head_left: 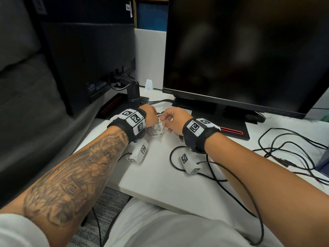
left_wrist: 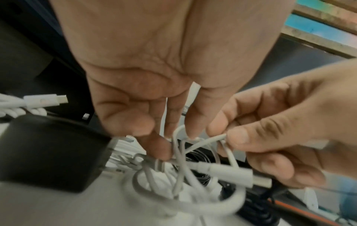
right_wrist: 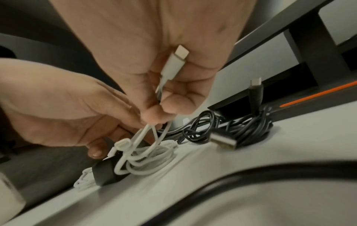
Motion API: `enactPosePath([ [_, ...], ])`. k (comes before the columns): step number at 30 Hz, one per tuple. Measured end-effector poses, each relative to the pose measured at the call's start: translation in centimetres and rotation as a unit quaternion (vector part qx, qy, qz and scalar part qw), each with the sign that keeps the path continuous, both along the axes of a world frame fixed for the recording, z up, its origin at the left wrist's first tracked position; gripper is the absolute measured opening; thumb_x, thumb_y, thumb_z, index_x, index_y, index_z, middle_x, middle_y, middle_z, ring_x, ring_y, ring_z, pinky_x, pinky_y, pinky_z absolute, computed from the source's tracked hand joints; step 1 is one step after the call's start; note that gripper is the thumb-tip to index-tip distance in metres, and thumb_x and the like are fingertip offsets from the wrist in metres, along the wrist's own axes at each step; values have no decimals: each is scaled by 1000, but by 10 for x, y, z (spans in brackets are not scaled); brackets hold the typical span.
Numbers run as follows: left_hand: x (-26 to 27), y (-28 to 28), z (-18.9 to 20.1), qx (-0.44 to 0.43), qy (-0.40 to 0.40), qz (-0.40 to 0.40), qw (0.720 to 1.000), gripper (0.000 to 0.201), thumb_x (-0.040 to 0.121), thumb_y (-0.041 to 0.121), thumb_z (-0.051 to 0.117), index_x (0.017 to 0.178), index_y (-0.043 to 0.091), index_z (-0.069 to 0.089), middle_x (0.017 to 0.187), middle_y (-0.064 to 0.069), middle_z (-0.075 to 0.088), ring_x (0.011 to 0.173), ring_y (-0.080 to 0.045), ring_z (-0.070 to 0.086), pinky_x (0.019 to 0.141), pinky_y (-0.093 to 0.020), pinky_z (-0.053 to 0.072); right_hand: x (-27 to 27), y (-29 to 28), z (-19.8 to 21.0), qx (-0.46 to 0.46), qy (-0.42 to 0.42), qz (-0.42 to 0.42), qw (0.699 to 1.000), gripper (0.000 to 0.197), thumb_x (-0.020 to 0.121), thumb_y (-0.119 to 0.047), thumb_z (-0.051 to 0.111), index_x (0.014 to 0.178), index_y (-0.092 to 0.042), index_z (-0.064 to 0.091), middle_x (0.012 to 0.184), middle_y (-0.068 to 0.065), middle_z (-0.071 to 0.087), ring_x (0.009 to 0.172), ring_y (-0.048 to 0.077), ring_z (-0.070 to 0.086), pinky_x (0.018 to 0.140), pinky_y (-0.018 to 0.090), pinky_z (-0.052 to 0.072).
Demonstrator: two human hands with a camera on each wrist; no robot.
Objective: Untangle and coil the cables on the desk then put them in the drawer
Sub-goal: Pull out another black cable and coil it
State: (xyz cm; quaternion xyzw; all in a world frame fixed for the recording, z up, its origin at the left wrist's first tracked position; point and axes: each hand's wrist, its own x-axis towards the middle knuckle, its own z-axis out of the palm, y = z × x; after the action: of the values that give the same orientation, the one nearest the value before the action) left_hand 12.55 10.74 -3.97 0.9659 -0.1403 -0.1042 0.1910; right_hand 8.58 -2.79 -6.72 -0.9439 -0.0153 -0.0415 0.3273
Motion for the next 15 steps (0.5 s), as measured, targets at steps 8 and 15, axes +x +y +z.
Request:
enactPosePath([
  [8,5,9,2,-160,116,52,979,30,91,21,61,112,0,66,96,-17,72,76,-29,71,52,-25,51,-14,-23,0,26,-92,29,995,12,92,-10,67,98,-20,72,85,-10,63,66,-1,52,54,4,37],
  [15,-1,-3,-5,-2,30,-4,1000,29,98,11,51,122,3,65,106,-16,73,71,-23,67,54,-19,54,-14,-21,-3,-19,-18,53,998,17,90,-15,71,105,-21,75,95,-2,73,80,7,62,72,17,48],
])
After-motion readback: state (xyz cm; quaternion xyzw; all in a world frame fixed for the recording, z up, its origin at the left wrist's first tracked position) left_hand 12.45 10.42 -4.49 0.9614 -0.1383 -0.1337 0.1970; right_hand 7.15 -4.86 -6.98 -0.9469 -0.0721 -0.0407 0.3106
